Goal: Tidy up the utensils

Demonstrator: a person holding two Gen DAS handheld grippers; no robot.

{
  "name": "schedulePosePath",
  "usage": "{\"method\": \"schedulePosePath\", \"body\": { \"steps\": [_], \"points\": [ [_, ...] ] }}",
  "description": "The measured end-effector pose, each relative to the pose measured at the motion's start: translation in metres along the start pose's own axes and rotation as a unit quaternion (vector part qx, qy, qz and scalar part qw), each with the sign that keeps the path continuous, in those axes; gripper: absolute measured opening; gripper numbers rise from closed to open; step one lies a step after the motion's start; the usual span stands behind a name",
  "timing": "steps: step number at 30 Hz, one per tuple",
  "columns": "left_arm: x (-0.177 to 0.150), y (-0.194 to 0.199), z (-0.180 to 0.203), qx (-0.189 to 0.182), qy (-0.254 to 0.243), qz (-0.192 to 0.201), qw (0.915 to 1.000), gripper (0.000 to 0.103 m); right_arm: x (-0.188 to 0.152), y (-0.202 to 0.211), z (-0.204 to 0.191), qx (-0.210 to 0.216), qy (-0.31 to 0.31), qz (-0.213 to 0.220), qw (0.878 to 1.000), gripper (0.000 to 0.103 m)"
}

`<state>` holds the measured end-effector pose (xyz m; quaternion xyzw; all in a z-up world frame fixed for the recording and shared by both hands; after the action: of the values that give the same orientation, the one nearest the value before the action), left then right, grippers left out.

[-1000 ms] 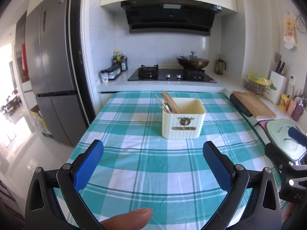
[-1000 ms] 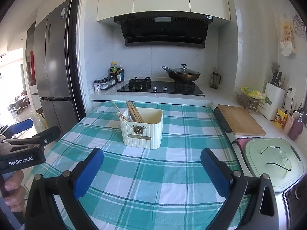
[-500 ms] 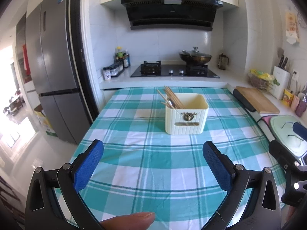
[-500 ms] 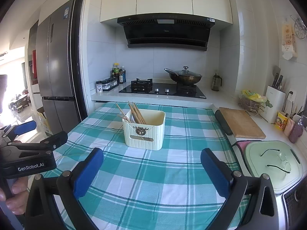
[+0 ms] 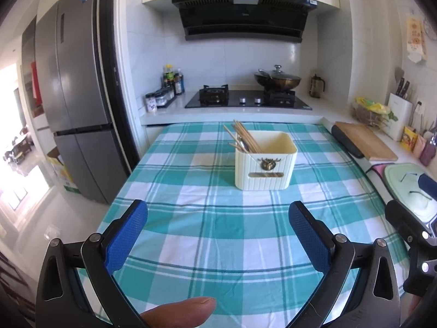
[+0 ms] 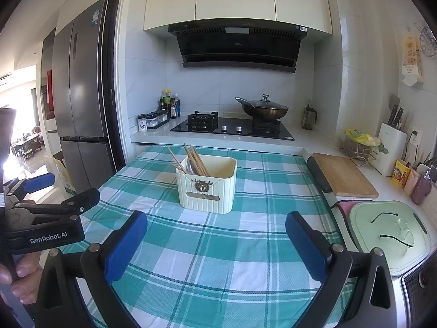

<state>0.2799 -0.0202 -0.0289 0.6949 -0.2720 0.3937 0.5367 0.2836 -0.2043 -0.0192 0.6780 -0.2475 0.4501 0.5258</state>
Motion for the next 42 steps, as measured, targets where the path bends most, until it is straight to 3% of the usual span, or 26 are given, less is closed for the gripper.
{"method": "schedulePosePath", "body": {
  "steps": [42],
  "points": [
    [-0.0032, -0.0023, 0.0081, -0.01, -0.004, -0.008, 0.9999, 0.103, -0.0003, -0.0001, 0.0042, -0.009, -0.001, -0.004, 1.0, 0.103]
  ]
}}
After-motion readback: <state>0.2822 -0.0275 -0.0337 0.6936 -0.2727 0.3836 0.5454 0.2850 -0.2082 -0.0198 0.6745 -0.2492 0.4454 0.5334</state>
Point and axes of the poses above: each gripper's, at about its wrist camera, not at the fingertips, and y roughly against the way its jaws point, z to its right, x to its top, the point moved 8 cm from there along -y, roughly the way its jaws point, and after that the axes turned 9 degrees about x, right-handed, at the moved point
